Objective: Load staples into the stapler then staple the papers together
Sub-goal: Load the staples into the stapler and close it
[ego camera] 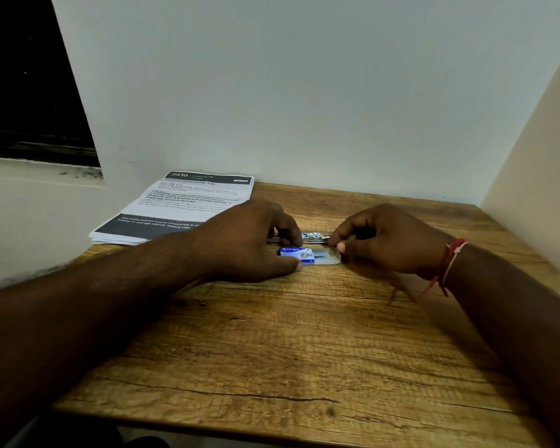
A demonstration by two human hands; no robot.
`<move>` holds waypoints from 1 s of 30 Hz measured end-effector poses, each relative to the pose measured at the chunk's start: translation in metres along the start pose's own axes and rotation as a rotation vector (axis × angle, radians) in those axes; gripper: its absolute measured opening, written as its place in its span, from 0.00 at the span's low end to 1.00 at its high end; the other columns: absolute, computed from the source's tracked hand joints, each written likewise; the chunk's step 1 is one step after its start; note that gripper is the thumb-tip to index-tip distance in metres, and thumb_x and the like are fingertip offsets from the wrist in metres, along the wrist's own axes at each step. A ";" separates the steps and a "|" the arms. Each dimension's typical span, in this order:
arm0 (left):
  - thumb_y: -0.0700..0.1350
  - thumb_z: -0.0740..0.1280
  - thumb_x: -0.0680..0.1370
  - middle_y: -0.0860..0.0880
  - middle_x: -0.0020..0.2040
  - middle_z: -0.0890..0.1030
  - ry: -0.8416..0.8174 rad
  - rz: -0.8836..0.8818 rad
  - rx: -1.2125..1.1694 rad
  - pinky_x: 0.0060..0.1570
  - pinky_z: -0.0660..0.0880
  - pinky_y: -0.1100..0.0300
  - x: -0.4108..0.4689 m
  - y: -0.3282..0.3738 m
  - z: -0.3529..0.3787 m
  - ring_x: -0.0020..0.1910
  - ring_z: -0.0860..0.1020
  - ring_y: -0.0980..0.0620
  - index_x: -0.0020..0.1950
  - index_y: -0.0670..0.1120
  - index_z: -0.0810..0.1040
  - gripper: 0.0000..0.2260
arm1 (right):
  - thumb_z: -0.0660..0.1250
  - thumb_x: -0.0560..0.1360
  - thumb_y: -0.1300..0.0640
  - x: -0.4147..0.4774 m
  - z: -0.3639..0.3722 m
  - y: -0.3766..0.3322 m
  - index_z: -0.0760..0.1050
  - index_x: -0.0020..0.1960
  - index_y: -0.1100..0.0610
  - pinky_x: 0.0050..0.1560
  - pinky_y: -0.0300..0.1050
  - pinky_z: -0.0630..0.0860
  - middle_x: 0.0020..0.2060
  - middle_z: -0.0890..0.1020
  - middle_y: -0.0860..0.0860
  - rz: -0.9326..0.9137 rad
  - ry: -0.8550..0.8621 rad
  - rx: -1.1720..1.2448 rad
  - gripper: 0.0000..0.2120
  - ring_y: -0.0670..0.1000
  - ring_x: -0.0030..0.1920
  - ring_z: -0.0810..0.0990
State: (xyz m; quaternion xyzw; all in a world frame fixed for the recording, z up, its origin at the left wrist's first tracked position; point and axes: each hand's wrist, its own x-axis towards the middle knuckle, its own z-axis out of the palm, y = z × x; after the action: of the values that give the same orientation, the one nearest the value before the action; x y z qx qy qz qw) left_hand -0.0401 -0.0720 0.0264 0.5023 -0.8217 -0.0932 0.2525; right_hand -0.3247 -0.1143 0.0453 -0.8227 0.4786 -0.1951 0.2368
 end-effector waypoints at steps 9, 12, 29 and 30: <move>0.59 0.81 0.75 0.63 0.48 0.86 -0.020 -0.006 0.000 0.49 0.81 0.61 0.002 0.000 0.001 0.49 0.82 0.64 0.56 0.60 0.90 0.11 | 0.82 0.76 0.55 0.000 0.008 -0.004 0.90 0.53 0.47 0.55 0.49 0.84 0.43 0.91 0.48 0.049 0.012 0.168 0.07 0.47 0.45 0.89; 0.58 0.81 0.76 0.62 0.49 0.86 -0.032 -0.003 -0.001 0.50 0.82 0.58 0.002 0.002 0.001 0.49 0.83 0.61 0.57 0.60 0.90 0.11 | 0.83 0.75 0.54 0.001 0.010 -0.007 0.90 0.52 0.47 0.50 0.45 0.82 0.42 0.91 0.49 0.067 0.026 0.156 0.07 0.43 0.42 0.86; 0.58 0.82 0.77 0.60 0.47 0.83 0.001 0.044 0.046 0.49 0.81 0.56 0.001 0.008 0.002 0.47 0.82 0.59 0.62 0.59 0.91 0.14 | 0.83 0.73 0.62 -0.005 0.018 -0.024 0.87 0.52 0.56 0.34 0.42 0.83 0.40 0.90 0.57 0.184 0.096 0.293 0.10 0.48 0.33 0.87; 0.58 0.82 0.77 0.59 0.47 0.84 0.003 0.047 0.046 0.49 0.81 0.56 0.001 0.008 0.002 0.47 0.82 0.59 0.61 0.59 0.91 0.14 | 0.84 0.73 0.62 -0.005 0.019 -0.025 0.87 0.52 0.57 0.35 0.43 0.84 0.40 0.90 0.57 0.187 0.098 0.302 0.10 0.49 0.33 0.87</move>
State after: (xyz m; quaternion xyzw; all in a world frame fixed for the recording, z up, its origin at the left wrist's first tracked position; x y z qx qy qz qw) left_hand -0.0475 -0.0693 0.0284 0.4887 -0.8349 -0.0674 0.2442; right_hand -0.2999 -0.0952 0.0437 -0.7191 0.5292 -0.2820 0.3511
